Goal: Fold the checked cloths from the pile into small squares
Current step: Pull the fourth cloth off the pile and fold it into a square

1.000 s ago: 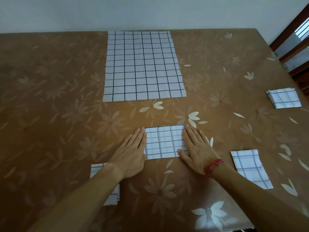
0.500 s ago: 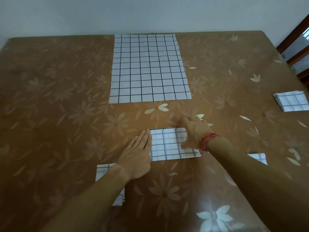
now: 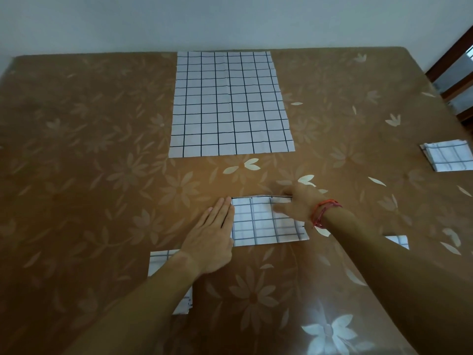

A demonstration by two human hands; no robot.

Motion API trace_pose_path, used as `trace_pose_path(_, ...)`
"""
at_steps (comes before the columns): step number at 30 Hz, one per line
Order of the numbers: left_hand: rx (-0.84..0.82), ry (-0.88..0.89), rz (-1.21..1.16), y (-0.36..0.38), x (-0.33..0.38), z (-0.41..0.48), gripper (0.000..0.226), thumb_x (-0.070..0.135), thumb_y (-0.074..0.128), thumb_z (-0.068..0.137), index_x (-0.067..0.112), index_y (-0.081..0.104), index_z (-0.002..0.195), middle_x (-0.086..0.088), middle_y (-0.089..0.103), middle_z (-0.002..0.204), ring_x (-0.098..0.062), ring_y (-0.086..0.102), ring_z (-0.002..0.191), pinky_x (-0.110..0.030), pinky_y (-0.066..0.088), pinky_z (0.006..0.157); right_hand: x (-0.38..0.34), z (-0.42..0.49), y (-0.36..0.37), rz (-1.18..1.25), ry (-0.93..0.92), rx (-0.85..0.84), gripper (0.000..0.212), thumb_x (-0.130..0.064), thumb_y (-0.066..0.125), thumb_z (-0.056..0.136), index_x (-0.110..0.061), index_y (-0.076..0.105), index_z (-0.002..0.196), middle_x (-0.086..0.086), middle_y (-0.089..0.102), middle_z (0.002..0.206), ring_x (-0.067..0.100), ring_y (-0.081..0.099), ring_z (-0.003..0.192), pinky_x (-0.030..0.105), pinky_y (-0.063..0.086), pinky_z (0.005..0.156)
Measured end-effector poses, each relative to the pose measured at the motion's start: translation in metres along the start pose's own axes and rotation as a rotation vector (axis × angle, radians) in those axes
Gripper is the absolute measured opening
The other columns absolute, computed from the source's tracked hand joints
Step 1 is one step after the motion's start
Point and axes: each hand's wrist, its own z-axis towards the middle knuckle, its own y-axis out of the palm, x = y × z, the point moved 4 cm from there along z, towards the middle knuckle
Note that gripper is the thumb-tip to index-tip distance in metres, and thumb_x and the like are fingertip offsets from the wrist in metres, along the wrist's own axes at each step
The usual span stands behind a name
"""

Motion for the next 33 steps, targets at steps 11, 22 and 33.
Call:
trace_pose_path(11, 0.199, -0.031, -0.216, -0.011, 0.022, -0.002, 0.07, 0.016, 0.047, 0.088, 0.012, 0.019, 0.152, -0.007, 0.016, 0.159, -0.022, 0.011, 0.148, -0.048, 0.034, 0.112, 0.033, -0.032, 0.013, 0.489, 0.195, 0.294, 0.005, -0.024, 0.07, 0.08, -0.022, 0.067, 0.077, -0.002, 0.067, 0.072, 0.015, 0.063, 0.068, 0.03, 0.054, 0.062)
trace_pose_path(22, 0.358, 0.14, -0.224, 0.01, 0.054, -0.021, 0.046, 0.027, 0.047, 0.092, 0.002, 0.053, 0.131, -0.012, 0.052, 0.126, -0.027, 0.048, 0.12, -0.036, 0.049, 0.096, 0.026, -0.084, 0.069, 1.303, 0.521, 0.259, 0.01, 0.003, 0.062, 0.08, 0.003, 0.062, 0.089, 0.017, 0.064, 0.077, 0.03, 0.064, 0.067, 0.037, 0.056, 0.053)
trace_pose_path(33, 0.43, 0.116, -0.147, 0.02, 0.04, -0.037, 0.032, 0.014, 0.058, 0.085, 0.006, 0.067, 0.116, -0.007, 0.065, 0.112, -0.025, 0.056, 0.114, -0.038, 0.052, 0.09, 0.051, -0.114, 0.063, 0.748, 0.027, 0.389, 0.037, 0.008, 0.052, 0.079, -0.026, 0.066, 0.087, 0.0, 0.07, 0.083, 0.02, 0.067, 0.075, 0.031, 0.054, 0.063)
